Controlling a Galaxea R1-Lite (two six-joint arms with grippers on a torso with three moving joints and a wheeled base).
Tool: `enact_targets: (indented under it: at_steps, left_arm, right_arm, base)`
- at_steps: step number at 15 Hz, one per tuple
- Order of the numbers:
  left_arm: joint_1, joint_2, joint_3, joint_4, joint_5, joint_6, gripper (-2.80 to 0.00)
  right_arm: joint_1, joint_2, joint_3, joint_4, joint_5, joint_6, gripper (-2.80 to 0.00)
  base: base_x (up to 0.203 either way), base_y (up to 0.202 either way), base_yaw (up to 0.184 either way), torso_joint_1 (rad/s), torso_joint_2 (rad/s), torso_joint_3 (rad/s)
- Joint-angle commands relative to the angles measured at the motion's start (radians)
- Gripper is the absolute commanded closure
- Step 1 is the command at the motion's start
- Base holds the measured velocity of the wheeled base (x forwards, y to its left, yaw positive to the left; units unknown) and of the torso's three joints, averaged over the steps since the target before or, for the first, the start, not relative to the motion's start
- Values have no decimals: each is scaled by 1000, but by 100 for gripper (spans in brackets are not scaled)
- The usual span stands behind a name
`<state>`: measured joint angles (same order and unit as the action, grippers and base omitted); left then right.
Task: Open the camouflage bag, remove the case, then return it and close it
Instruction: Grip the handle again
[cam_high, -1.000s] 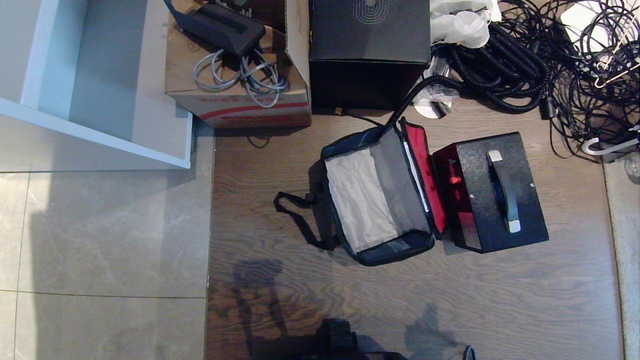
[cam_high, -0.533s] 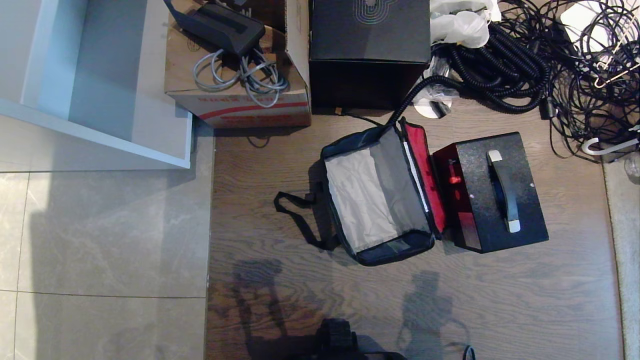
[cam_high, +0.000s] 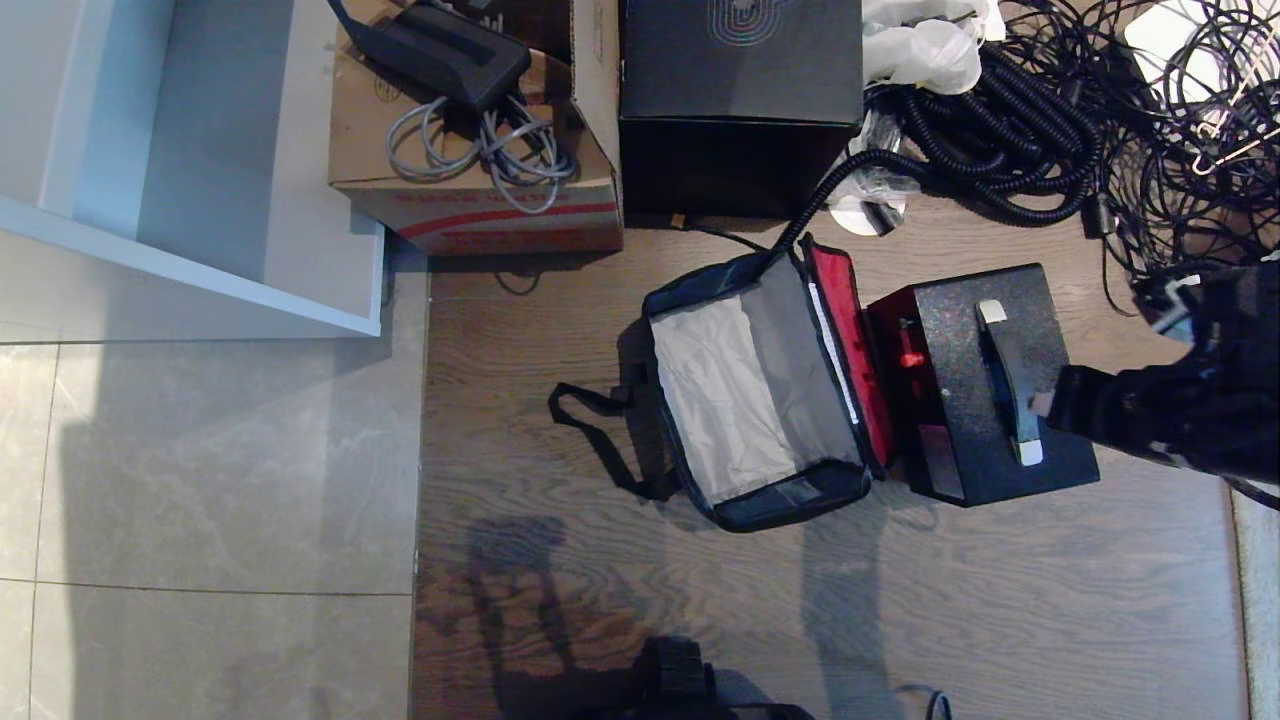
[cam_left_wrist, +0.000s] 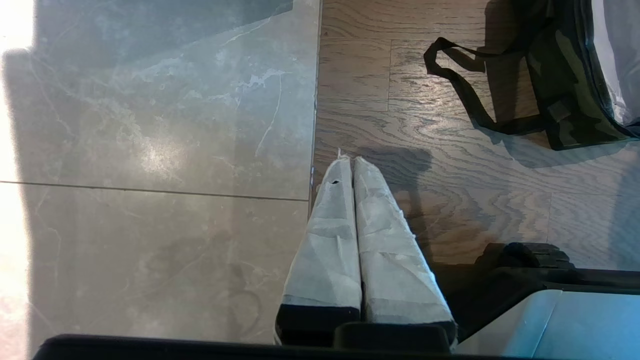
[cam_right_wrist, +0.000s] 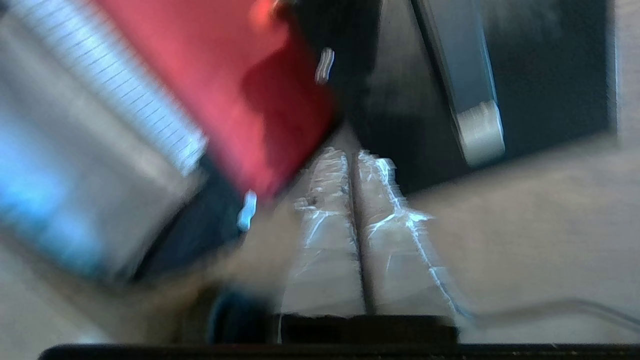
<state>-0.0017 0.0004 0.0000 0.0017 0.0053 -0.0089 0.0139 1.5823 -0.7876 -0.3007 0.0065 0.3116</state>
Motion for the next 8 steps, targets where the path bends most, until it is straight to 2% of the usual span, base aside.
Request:
enact_targets:
  at_steps: [1, 2, 4, 7, 8]
  left_arm:
    - [0, 0, 0, 0, 0, 0, 0]
    - [0, 0, 0, 0, -1, 0, 0]
    - [0, 0, 0, 0, -1, 0, 0]
    - [0, 0, 0, 0, 1, 0, 0]
    - [0, 0, 0, 0, 1, 0, 0]
  right_arm:
    - [-24, 278, -110, -119, 7, -18, -280]
    - [-28, 292, -154, -132, 9, -66, -280]
    - [-32, 293, -195, -130, 4, -221, -280]
    - [-31, 257, -204, -166, -6, -386, -280]
    - [-31, 246, -180, -174, -38, -464, -280]
  base:
    - [0, 0, 0, 0, 0, 0]
    - [0, 0, 0, 0, 0, 0]
    - [0, 0, 0, 0, 0, 0]
    - [0, 0, 0, 0, 0, 0]
    - [0, 0, 0, 0, 0, 0]
